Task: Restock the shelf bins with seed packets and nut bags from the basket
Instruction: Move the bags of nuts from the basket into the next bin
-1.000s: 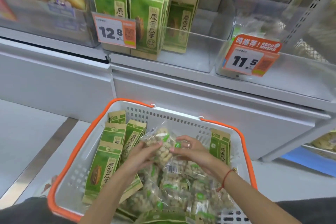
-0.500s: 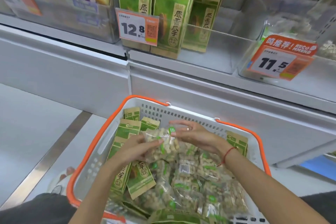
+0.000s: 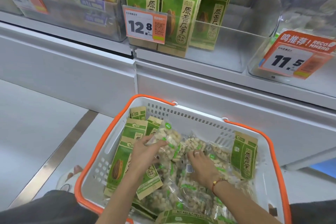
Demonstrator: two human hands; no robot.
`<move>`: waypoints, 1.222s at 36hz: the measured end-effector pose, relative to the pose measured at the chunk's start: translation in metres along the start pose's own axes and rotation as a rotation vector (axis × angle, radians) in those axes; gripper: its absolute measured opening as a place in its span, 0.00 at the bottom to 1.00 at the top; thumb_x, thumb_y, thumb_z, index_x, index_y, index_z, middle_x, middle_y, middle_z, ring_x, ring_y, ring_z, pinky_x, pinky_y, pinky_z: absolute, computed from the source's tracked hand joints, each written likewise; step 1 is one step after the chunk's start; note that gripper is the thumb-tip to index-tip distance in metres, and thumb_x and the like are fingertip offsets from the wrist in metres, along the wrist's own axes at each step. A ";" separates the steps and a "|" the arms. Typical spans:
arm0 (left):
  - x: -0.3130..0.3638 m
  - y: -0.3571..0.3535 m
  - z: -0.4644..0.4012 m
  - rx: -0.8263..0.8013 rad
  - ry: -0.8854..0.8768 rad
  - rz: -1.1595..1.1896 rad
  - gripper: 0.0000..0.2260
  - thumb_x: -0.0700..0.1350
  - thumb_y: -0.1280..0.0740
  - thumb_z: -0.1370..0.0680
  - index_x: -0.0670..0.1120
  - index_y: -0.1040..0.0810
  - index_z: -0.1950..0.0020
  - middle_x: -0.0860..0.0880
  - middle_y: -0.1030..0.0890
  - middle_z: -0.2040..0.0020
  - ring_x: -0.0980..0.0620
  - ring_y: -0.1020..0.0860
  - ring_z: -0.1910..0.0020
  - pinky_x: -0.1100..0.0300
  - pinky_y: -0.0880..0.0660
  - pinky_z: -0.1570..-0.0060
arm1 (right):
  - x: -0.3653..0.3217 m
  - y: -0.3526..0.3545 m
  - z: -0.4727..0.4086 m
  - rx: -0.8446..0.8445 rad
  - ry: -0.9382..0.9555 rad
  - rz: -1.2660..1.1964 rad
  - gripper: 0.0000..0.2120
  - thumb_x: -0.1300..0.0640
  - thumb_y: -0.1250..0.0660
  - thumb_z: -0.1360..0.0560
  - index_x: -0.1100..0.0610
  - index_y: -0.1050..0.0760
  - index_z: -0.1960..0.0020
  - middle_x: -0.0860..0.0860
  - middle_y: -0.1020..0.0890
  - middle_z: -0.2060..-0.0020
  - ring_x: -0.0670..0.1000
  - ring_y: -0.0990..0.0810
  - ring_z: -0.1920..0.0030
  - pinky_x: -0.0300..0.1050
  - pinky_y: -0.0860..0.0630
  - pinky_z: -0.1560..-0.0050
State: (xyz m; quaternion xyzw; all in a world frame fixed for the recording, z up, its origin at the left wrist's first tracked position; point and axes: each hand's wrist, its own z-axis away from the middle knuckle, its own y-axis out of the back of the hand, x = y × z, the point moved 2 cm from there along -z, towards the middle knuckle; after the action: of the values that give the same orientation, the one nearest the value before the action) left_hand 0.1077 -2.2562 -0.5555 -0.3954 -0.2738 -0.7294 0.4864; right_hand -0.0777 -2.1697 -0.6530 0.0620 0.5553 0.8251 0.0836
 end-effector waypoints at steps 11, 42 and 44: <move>0.001 0.003 0.003 -0.274 0.063 0.028 0.44 0.54 0.22 0.44 0.53 0.34 0.30 0.48 0.24 0.37 0.44 0.21 0.43 0.52 0.20 0.50 | 0.055 0.079 0.022 -0.233 -0.207 -1.011 0.14 0.63 0.36 0.23 0.56 0.33 0.39 0.54 0.21 0.58 0.50 0.21 0.63 0.40 0.23 0.63; -0.003 -0.052 0.021 -0.159 0.002 0.051 0.35 0.49 0.26 0.29 0.44 0.39 0.27 0.42 0.32 0.30 0.44 0.26 0.39 0.65 0.22 0.66 | 0.014 0.166 0.071 0.002 -0.194 -1.128 0.24 0.33 0.45 0.24 0.48 0.24 0.41 0.52 0.21 0.40 0.52 0.20 0.47 0.39 0.22 0.54; -0.003 -0.054 0.021 -0.169 0.003 0.043 0.32 0.49 0.27 0.28 0.44 0.37 0.28 0.43 0.31 0.33 0.46 0.26 0.43 0.63 0.21 0.65 | 0.013 0.169 0.072 0.073 -0.172 -0.947 0.16 0.36 0.34 0.28 0.49 0.26 0.63 0.49 0.21 0.65 0.46 0.23 0.64 0.32 0.30 0.68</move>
State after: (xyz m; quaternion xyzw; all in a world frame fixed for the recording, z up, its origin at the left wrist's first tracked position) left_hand 0.0650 -2.2184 -0.5474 -0.4396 -0.2021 -0.7400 0.4673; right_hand -0.0883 -2.1645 -0.4691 -0.1269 0.5422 0.6680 0.4937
